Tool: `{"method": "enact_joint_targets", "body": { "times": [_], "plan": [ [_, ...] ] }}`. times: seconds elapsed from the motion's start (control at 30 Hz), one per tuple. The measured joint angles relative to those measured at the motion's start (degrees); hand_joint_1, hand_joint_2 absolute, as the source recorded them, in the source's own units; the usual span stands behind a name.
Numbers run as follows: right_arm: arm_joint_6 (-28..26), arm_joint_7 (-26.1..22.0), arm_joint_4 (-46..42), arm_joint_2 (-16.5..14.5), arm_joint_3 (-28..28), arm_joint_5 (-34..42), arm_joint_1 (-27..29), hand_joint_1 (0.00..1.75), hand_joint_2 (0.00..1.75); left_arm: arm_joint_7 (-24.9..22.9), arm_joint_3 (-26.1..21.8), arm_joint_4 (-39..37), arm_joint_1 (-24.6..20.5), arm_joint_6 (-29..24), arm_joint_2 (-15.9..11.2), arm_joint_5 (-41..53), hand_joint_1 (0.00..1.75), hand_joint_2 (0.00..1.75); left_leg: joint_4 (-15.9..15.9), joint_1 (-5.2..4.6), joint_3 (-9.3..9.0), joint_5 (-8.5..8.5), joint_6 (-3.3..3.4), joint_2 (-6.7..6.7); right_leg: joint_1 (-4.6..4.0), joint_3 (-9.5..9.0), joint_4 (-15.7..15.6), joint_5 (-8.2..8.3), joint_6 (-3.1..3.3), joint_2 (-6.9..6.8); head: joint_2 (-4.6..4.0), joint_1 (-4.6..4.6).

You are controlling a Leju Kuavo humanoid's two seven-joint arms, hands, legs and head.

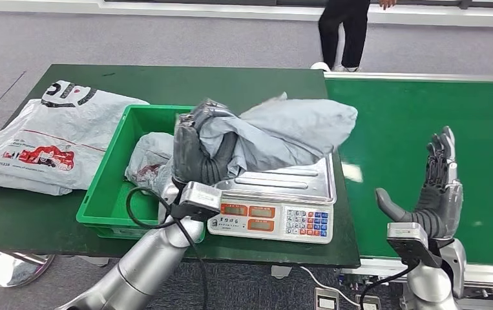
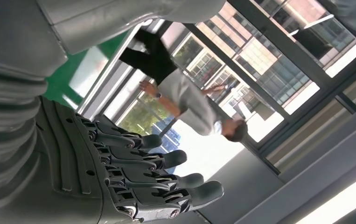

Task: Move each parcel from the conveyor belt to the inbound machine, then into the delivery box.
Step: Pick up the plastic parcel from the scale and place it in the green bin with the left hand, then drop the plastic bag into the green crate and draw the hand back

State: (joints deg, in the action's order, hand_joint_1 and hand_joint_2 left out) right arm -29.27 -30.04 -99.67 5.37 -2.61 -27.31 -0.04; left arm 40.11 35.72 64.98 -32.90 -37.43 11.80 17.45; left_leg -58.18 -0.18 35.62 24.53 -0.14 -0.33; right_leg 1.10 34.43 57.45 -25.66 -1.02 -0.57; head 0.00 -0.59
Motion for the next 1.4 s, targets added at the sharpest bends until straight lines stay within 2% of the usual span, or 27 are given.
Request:
{"method": "enact_joint_targets", "body": {
  "times": [0.13, 0.23, 0.43, 0.5, 0.6, 0.67, 0.87, 0.9, 1.0, 1.03, 1.1, 1.2, 1.4],
  "plan": [
    [-0.36, -0.40, 0.00, 1.15, -0.43, 1.49, 0.60, 0.00, 1.75, -1.88, -2.98, 5.47, 0.99, -2.05, -1.98, 6.25, 1.75, 1.75, 0.00, 0.00, 0.00, 0.01, 0.00, 0.01, 0.00, 0.00, 0.00, -0.02, 0.00, 0.01, 0.00, 0.00],
    [-0.51, -0.64, -0.15, 1.36, -0.79, 0.65, 1.74, 0.00, 1.75, -8.03, -8.27, 5.70, 1.36, -2.40, -2.43, 15.20, 1.75, 1.75, 0.01, 0.00, -0.01, 0.02, -0.01, 0.03, 0.01, 0.01, 0.00, -0.04, 0.00, 0.02, 0.00, 0.01],
    [-0.78, -0.12, -1.93, 0.98, -0.82, -1.68, 4.76, 0.00, 1.75, -17.82, -18.44, 1.07, 1.92, -1.91, -3.26, 24.34, 1.75, 1.75, 0.01, 0.02, -0.02, 0.02, -0.04, 0.06, -0.01, 0.02, 0.01, -0.03, 0.01, 0.06, 0.00, 0.00],
    [-0.39, 0.38, -2.56, 0.84, -0.91, -2.24, 5.23, 0.00, 1.75, -22.45, -20.78, -1.16, 2.05, 0.05, -3.63, 26.28, 1.75, 1.75, 0.01, 0.02, -0.03, 0.02, -0.04, 0.06, -0.01, 0.02, 0.01, -0.03, 0.01, 0.06, 0.00, 0.00],
    [0.61, 1.22, -3.28, 0.55, -1.32, -3.25, 5.40, 0.00, 1.75, -30.23, -23.57, -5.79, 2.06, 6.40, -4.19, 29.76, 1.75, 1.75, 0.01, 0.01, -0.02, 0.02, -0.04, 0.06, 0.00, 0.03, 0.01, -0.03, 0.01, 0.06, 0.00, 0.00],
    [1.43, 1.72, -3.55, 0.38, -1.64, -3.77, 5.37, 0.00, 1.75, -33.68, -24.56, -8.78, 2.10, 10.03, -4.58, 32.53, 1.75, 1.75, 0.01, 0.01, -0.01, 0.02, -0.04, 0.05, 0.00, 0.03, 0.01, -0.03, 0.01, 0.07, 0.00, 0.00],
    [3.22, 2.53, -3.67, -0.15, -1.94, -4.98, 4.93, 0.00, 1.75, -36.58, -26.10, -12.01, 2.41, 13.27, -5.26, 36.17, 1.75, 1.75, 0.00, 0.00, 0.01, 0.04, -0.04, 0.02, 0.01, 0.02, 0.01, -0.04, 0.01, 0.07, 0.00, 0.00],
    [3.44, 2.55, -3.67, -0.27, -1.96, -5.20, 4.83, 0.00, 1.75, -37.19, -26.33, -11.93, 2.60, 14.20, -5.34, 36.82, 1.47, 1.75, 0.00, 0.00, 0.01, 0.05, -0.04, 0.03, 0.01, 0.02, 0.01, -0.04, 0.01, 0.07, 0.00, 0.00],
    [4.02, 2.56, -3.67, -0.62, -2.01, -5.81, 4.58, 0.00, 1.75, -38.80, -26.81, -11.40, 3.11, 17.89, -5.52, 38.71, 0.16, 1.75, 0.01, 0.01, 0.01, 0.06, -0.04, 0.03, 0.00, 0.02, 0.00, -0.06, 0.02, 0.05, 0.00, 0.00],
    [4.16, 2.56, -3.67, -0.73, -2.03, -5.93, 4.46, 0.00, 1.75, -38.98, -26.90, -11.22, 3.27, 18.93, -5.56, 38.98, 0.00, 1.75, 0.01, 0.01, 0.01, 0.06, -0.04, 0.03, 0.00, 0.02, 0.00, -0.06, 0.02, 0.05, 0.00, 0.00],
    [4.49, 2.56, -3.67, -0.99, -2.16, -6.23, 4.15, 0.00, 1.75, -37.96, -27.15, -10.54, 3.76, 19.92, -5.52, 38.18, 0.00, 1.75, 0.01, 0.01, 0.00, 0.06, -0.04, 0.03, 0.00, 0.02, 0.01, -0.06, 0.02, 0.05, 0.00, 0.00],
    [4.95, 2.59, -3.67, -1.59, -2.39, -6.76, 3.89, 0.00, 1.75, -33.92, -27.73, -8.38, 4.91, 19.38, -5.03, 34.57, 0.00, 1.75, 0.01, 0.01, 0.00, 0.05, -0.05, 0.04, -0.01, 0.02, 0.01, -0.06, 0.02, 0.05, 0.00, 0.00],
    [5.09, 2.31, -4.06, -2.62, -2.69, -7.12, 4.01, 0.00, 1.75, -24.22, -28.50, -0.62, 8.04, 9.12, -3.91, 26.39, 0.00, 1.75, 0.00, 0.01, 0.00, 0.06, -0.05, 0.02, 0.00, 0.01, 0.01, -0.06, 0.03, 0.05, 0.00, 0.00]
  ]
}}
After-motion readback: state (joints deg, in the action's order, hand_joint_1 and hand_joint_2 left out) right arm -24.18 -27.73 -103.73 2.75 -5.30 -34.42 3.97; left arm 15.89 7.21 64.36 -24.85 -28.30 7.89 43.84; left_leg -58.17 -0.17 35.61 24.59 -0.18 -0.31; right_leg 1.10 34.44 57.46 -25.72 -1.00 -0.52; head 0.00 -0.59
